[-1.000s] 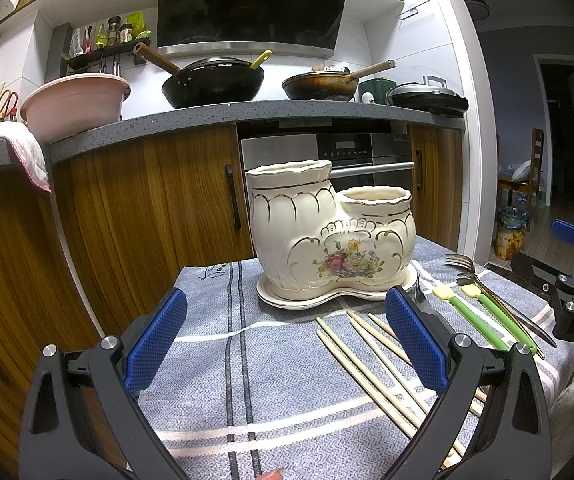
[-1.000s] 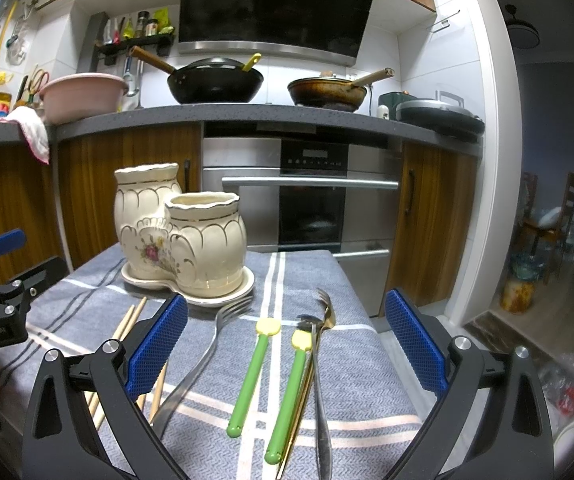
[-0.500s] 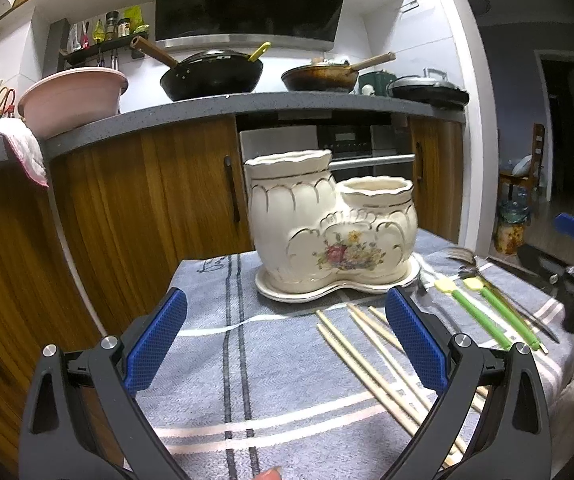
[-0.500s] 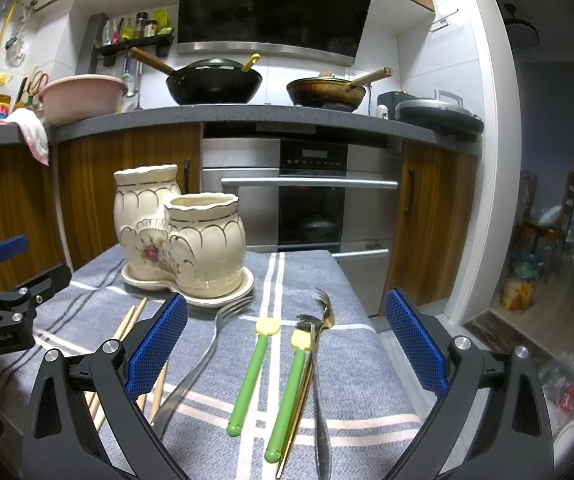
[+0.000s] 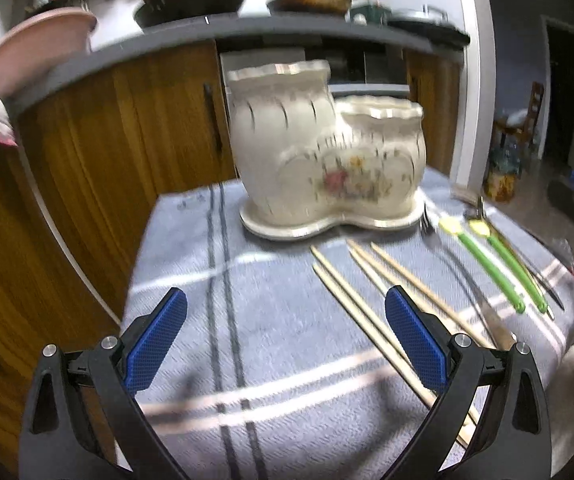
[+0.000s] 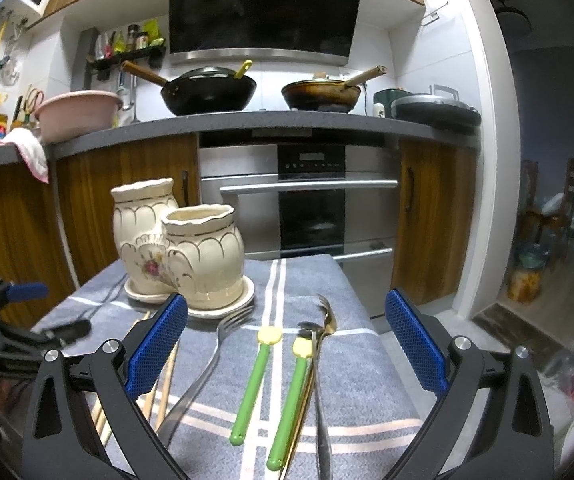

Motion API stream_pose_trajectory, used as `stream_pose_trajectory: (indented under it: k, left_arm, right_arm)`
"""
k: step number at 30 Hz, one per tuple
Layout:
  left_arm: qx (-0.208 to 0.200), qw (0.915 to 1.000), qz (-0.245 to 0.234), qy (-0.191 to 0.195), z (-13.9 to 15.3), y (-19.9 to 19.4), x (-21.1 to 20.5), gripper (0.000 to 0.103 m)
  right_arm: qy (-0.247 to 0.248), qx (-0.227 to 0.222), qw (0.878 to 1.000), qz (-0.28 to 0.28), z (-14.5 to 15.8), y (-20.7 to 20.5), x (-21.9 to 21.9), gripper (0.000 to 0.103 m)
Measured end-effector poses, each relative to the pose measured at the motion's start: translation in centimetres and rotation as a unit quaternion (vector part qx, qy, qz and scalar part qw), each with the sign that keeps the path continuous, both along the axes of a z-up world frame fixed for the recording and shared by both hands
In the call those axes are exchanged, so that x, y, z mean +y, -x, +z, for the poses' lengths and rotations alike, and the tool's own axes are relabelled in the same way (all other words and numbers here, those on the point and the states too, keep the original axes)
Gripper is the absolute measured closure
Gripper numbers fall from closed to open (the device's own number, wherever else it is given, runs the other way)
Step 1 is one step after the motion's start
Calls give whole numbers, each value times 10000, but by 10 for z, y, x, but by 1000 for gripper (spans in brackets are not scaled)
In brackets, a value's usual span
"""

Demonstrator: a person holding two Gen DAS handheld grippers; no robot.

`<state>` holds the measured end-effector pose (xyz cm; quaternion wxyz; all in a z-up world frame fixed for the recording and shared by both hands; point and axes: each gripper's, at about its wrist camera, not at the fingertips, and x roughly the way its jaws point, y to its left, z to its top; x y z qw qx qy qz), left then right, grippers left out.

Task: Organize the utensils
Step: 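Grasp a wooden chopstick with the left tool while the right tool grasps the silver fork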

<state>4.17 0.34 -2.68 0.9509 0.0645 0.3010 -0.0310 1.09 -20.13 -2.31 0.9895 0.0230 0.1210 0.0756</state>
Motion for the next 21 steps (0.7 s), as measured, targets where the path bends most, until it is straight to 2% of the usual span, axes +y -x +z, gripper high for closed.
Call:
stream_pose_trajectory:
  k: [4, 8, 14, 17, 21]
  left_arm:
    - [365, 9991, 87, -200, -10, -2, -10, 5]
    - [672, 9974, 160, -188, -14, -1, -15, 6]
    - [958, 9946, 184, -366, -21, -5, -26, 21]
    - [1023, 9941, 192, -311, -21, -7, -28, 26]
    - [1276, 9917, 83, -123, -22, -16, -28, 41]
  right_arm:
    - [-5, 8, 10000, 45, 3, 0, -3, 5]
    - [-73, -6, 10000, 53, 5, 2, -9, 5]
    - [-294, 9, 9995, 70, 8, 2, -19, 5]
    - [-345, 2, 9994, 82, 8, 2, -21, 5]
    - [-364, 52, 9993, 104, 8, 1, -23, 5]
